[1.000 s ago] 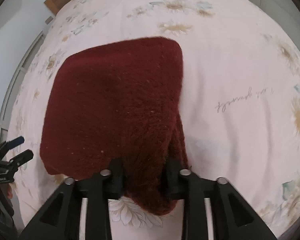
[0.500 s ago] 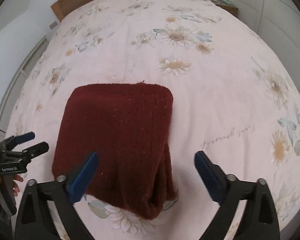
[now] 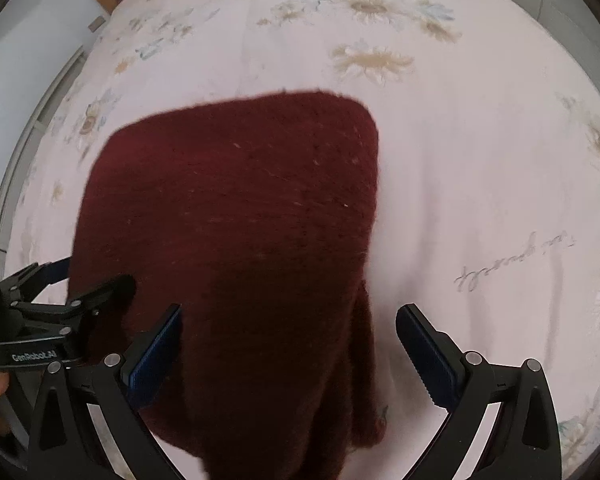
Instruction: Fold small clothes
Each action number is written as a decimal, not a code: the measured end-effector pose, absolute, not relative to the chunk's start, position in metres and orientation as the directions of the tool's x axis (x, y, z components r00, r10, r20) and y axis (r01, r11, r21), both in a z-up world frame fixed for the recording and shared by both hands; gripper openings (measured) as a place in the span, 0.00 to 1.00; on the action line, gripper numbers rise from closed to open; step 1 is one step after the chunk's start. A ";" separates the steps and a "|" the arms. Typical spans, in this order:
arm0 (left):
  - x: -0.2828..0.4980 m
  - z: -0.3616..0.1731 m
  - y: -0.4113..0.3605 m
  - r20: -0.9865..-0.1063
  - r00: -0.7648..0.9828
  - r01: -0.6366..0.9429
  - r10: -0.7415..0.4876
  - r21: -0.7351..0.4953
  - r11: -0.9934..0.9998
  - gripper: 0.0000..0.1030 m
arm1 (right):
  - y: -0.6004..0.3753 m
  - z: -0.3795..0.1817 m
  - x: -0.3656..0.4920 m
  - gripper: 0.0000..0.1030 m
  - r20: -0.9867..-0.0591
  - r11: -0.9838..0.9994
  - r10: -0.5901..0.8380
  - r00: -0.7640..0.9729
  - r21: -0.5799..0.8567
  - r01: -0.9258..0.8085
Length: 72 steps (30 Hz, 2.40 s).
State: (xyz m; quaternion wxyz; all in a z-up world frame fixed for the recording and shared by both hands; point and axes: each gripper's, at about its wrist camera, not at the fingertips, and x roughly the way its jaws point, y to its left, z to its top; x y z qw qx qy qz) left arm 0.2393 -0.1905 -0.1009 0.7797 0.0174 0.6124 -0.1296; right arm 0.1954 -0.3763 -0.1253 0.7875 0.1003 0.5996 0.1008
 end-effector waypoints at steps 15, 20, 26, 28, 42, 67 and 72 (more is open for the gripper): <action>0.224 -0.128 -0.178 -0.936 0.270 0.233 -0.227 -0.166 0.958 1.00 | -0.385 -0.163 0.190 0.94 -0.873 0.906 0.416 0.255 0.423 -0.032; 0.222 -0.131 -0.173 -0.923 0.255 0.232 -0.288 -0.231 0.945 0.88 | -0.384 -0.157 0.186 0.68 -0.847 0.876 0.468 0.253 0.482 -0.007; 0.223 -0.122 -0.162 -0.908 0.241 0.256 -0.341 -0.280 0.925 0.61 | -0.380 -0.136 0.171 0.49 -0.835 0.880 0.449 0.320 0.475 0.007; 0.221 -0.113 -0.159 -0.903 0.243 0.275 -0.353 -0.285 0.918 0.53 | -0.378 -0.121 0.164 0.48 -0.835 0.889 0.435 0.337 0.458 -0.011; 0.202 -0.014 -0.044 -0.844 0.401 0.308 -0.356 -0.241 0.920 0.50 | -0.269 -0.052 0.160 0.48 -0.780 0.858 0.512 0.359 0.485 -0.171; 0.190 -0.101 0.007 -0.908 0.319 0.110 -0.270 -0.248 0.963 0.69 | -0.221 -0.106 0.173 0.76 -0.880 0.919 0.391 0.268 0.357 -0.169; 0.191 -0.072 0.017 -0.890 0.383 0.087 -0.249 -0.233 0.968 0.76 | -0.227 -0.071 0.164 0.85 -0.860 0.949 0.307 0.407 0.244 -0.201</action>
